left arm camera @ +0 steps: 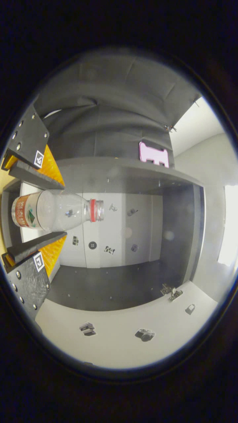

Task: Open the cabinet door with the right hand, grasp the bottle in the cabinet with the left hand and place it on the coaster, then close the cabinet door with the right hand.

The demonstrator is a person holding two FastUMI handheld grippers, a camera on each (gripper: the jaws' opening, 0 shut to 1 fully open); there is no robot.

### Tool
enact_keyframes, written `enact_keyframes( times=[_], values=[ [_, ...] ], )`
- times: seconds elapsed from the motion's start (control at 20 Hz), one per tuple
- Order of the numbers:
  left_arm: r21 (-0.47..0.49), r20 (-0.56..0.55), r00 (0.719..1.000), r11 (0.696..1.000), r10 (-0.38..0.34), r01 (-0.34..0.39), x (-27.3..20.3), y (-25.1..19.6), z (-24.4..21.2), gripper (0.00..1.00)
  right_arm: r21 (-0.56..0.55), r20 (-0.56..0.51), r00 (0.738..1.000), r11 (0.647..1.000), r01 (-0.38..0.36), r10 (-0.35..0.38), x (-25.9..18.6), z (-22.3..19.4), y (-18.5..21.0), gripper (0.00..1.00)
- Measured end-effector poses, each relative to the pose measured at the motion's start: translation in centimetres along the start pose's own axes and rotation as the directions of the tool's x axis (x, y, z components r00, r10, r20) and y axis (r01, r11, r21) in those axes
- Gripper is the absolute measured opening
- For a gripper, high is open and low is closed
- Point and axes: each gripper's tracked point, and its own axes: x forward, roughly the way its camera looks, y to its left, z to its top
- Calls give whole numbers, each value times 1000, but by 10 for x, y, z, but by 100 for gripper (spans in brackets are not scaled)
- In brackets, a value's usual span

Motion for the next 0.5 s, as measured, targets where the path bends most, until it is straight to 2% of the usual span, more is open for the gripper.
enact_keyframes(
  times=[0.15,0.2,0.25,0.5],
  values=[
    [9,2,999,999,54,-54,-30,20,-8,74,-11,-6,998,998,-56,56,7,-3,8,98],
    [12,2,997,997,71,-71,-41,27,-11,77,-14,-7,997,997,-76,76,8,-4,11,98],
    [15,2,996,996,86,-86,-51,33,-14,74,-19,-10,996,996,-89,89,9,-6,13,98],
    [15,6,991,990,137,-137,-102,55,-39,74,-9,-20,988,989,-151,151,13,-12,22,98]
  ],
)
